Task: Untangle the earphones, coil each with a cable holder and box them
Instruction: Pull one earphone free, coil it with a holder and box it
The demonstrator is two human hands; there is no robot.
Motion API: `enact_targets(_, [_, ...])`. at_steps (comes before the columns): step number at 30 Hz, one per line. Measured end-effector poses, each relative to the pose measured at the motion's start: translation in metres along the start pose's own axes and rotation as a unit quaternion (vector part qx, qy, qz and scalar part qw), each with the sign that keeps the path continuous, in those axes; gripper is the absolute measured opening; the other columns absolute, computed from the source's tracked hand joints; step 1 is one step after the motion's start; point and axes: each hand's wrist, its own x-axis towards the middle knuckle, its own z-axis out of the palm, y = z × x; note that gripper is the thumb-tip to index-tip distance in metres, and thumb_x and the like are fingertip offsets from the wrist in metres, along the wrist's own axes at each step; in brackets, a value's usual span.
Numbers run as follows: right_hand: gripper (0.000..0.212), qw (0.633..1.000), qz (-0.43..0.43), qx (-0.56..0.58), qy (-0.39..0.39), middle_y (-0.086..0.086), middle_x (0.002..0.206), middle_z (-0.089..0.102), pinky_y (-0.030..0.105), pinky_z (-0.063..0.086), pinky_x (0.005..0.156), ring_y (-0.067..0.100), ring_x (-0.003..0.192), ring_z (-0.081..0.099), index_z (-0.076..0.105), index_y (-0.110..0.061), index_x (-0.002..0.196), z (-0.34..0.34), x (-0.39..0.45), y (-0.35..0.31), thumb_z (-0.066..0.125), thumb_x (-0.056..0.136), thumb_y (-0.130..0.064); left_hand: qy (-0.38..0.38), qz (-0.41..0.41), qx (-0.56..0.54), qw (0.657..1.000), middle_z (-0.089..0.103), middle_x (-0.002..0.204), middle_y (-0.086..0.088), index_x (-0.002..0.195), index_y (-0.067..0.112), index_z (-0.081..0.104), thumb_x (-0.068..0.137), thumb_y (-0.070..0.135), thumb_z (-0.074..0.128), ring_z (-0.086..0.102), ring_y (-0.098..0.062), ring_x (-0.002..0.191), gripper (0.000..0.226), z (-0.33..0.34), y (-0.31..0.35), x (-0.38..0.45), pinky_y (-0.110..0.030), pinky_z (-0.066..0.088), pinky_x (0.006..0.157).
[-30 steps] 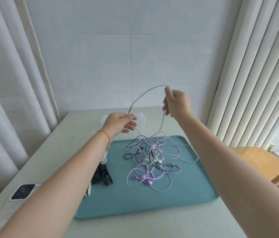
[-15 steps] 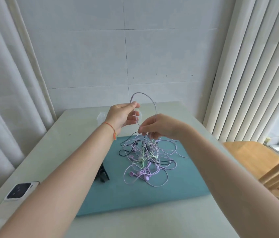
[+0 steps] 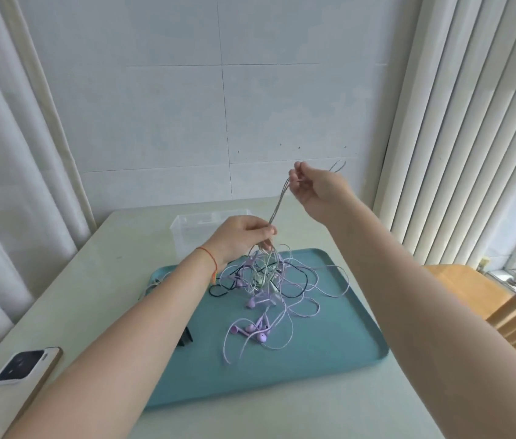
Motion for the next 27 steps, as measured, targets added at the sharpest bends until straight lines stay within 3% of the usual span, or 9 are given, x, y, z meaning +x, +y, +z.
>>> enact_targets(5, [0.023, 0.997, -0.028, 0.008, 0.074, 0.009, 0.06, 0.053, 0.018, 0.049, 0.045, 0.013, 0.041, 0.057, 0.055, 0.0, 0.078, -0.01, 0.002, -0.013, 0.048, 0.099, -0.006, 0.034, -0.002, 0.056, 0.998, 0.073, 0.085, 0.0, 0.096, 0.009, 0.073, 0.093, 0.018, 0.062, 0.066, -0.009, 0.08, 0.015, 0.001, 0.001, 0.003, -0.019, 0.049, 0.081])
enact_targets(9, [0.029, 0.986, 0.065, -0.088, 0.122, 0.01, 0.067, 0.049, 0.021, 0.05, 0.041, 0.018, 0.05, 0.054, 0.056, 0.003, 0.077, -0.047, -0.002, 0.001, 0.052, 0.099, -0.016, 0.074, -0.028, -0.084, 0.993, 0.072, 0.086, -0.014, 0.088, 0.006, 0.067, 0.095, 0.014, 0.055, 0.065, -0.023, 0.079, 0.015, -0.003, 0.002, 0.01, -0.033, 0.048, 0.069])
enact_targets(12, [0.065, 0.926, 0.176, -0.319, 0.096, 0.014, 0.079, 0.06, 0.027, 0.053, 0.05, 0.026, 0.065, 0.063, 0.063, 0.006, 0.092, -0.077, -0.014, 0.007, 0.045, 0.094, -0.057, 0.078, -0.04, -0.079, 0.993, 0.066, 0.074, -0.02, 0.085, 0.003, 0.063, 0.094, 0.011, 0.052, 0.058, -0.024, 0.06, 0.017, -0.001, 0.005, 0.013, -0.03, 0.044, 0.055])
enact_targets(15, [0.077, 0.848, 0.211, -0.482, 0.061, 0.015, 0.083, 0.069, 0.031, 0.054, 0.06, 0.028, 0.064, 0.067, 0.069, 0.005, 0.093, -0.092, -0.026, 0.002, 0.043, 0.089, -0.067, 0.094, -0.039, 0.076, 0.992, 0.059, 0.059, -0.004, 0.08, 0.011, 0.068, 0.092, 0.016, 0.054, 0.047, -0.015, 0.047, 0.019, 0.007, 0.008, 0.018, -0.026, 0.037, 0.05])
enact_targets(17, [0.057, 0.812, 0.155, -0.56, 0.054, 0.014, 0.081, 0.071, 0.036, 0.058, 0.066, 0.025, 0.061, 0.066, 0.07, 0.002, 0.087, -0.087, -0.031, -0.001, 0.051, 0.092, -0.051, 0.074, -0.032, 0.172, 0.982, 0.052, 0.058, 0.0, 0.084, 0.013, 0.071, 0.093, 0.022, 0.055, 0.042, -0.012, 0.049, 0.02, 0.015, 0.008, 0.023, -0.023, 0.034, 0.051])
enact_targets(19, [0.034, 0.779, 0.023, -0.625, 0.045, 0.013, 0.085, 0.071, 0.037, 0.057, 0.073, 0.022, 0.066, 0.063, 0.069, 0.0, 0.089, -0.076, -0.032, 0.002, 0.055, 0.091, -0.03, 0.031, -0.017, 0.216, 0.976, 0.05, 0.059, 0.003, 0.089, 0.012, 0.071, 0.095, 0.024, 0.055, 0.04, -0.01, 0.049, 0.022, 0.025, 0.01, 0.024, -0.022, 0.032, 0.05])
enact_targets(22, [0.028, 0.728, -0.151, -0.668, -0.012, 0.001, 0.11, 0.065, 0.024, 0.042, 0.085, 0.013, 0.097, 0.057, 0.064, -0.012, 0.113, -0.055, -0.042, 0.013, 0.054, 0.087, -0.014, -0.013, 0.007, 0.246, 0.969, 0.055, 0.066, 0.005, 0.084, 0.018, 0.068, 0.095, 0.025, 0.055, 0.045, -0.009, 0.056, 0.019, 0.036, 0.016, 0.021, -0.023, 0.036, 0.054])
enact_targets(24, [0.034, 0.74, -0.145, -0.653, -0.069, -0.005, 0.115, 0.061, 0.021, 0.038, 0.085, 0.011, 0.104, 0.055, 0.059, -0.018, 0.119, -0.047, -0.045, 0.024, 0.051, 0.087, -0.012, -0.024, 0.033, 0.278, 0.96, 0.054, 0.065, 0.007, 0.071, 0.025, 0.06, 0.094, 0.022, 0.055, 0.046, -0.01, 0.059, 0.023, 0.038, 0.018, 0.017, -0.023, 0.036, 0.057])
enact_targets(27, [0.027, 0.744, -0.093, -0.656, -0.09, 0.001, 0.092, 0.065, 0.024, 0.04, 0.063, 0.017, 0.082, 0.056, 0.061, -0.018, 0.111, -0.04, -0.045, 0.041, 0.045, 0.089, -0.012, -0.024, 0.044, 0.289, 0.956, 0.054, 0.061, 0.005, 0.069, 0.02, 0.063, 0.091, 0.016, 0.057, 0.046, -0.016, 0.061, 0.024, 0.032, 0.015, 0.009, -0.026, 0.037, 0.058])
